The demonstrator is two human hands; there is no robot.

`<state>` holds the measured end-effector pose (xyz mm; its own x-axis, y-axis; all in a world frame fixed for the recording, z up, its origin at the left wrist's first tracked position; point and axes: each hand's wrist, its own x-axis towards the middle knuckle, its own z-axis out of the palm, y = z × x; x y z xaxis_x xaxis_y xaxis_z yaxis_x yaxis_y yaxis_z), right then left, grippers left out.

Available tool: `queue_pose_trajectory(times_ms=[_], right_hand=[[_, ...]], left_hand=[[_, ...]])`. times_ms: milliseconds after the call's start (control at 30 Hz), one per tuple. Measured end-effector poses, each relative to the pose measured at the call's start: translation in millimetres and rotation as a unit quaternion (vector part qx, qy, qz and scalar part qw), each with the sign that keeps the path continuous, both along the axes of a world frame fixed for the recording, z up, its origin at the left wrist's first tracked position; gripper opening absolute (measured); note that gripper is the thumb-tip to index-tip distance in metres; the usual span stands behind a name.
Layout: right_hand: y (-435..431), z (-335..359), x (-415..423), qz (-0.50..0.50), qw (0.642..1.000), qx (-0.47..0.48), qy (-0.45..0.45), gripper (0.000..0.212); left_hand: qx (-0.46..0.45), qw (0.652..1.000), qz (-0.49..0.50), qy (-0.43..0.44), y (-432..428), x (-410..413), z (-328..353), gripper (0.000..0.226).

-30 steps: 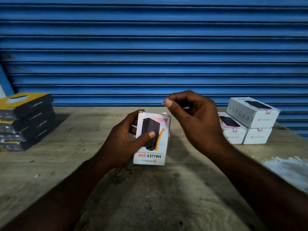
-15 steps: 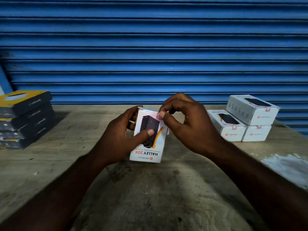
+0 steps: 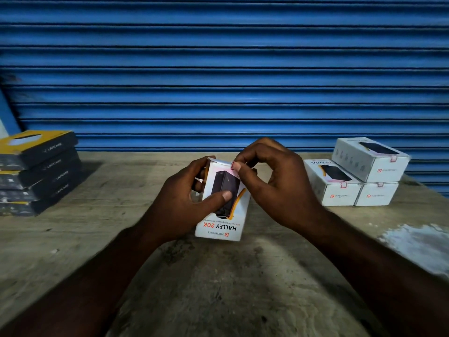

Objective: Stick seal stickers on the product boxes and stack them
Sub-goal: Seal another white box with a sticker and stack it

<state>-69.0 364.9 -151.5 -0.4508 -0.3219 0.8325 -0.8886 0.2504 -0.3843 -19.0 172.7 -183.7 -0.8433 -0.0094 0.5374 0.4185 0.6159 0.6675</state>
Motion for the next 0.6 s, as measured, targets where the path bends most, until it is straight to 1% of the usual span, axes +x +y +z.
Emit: queue_pose_trajectory(times_ms=[133, 233, 367, 600], right_hand=[[-1.1, 0.7, 1.8, 0.009, 0.999, -0.021, -0.03, 0.006], [-0.7, 1.8, 3.7, 0.021, 0.998, -0.037, -0.056, 0.006], [-0.4, 2.6, 4.7, 0.024, 0.996, -0.043, -0.072, 0.006], [-1.5, -0.5, 1.0, 0.001, 0.998, -0.029, -0.048, 0.004]], left_hand=[[-0.001, 1.0, 0.006, 0.004, 0.9, 0.5, 1.8, 0.057], [-0.001, 1.0, 0.014, 0.007, 2.0, 1.5, 2.7, 0.058], [0.004, 0.999, 0.026, 0.019, 1.2, 1.1, 3.7, 0.046], [0.002, 1.0, 0.029, 0.011, 3.1, -0.7, 0.3, 0.063]])
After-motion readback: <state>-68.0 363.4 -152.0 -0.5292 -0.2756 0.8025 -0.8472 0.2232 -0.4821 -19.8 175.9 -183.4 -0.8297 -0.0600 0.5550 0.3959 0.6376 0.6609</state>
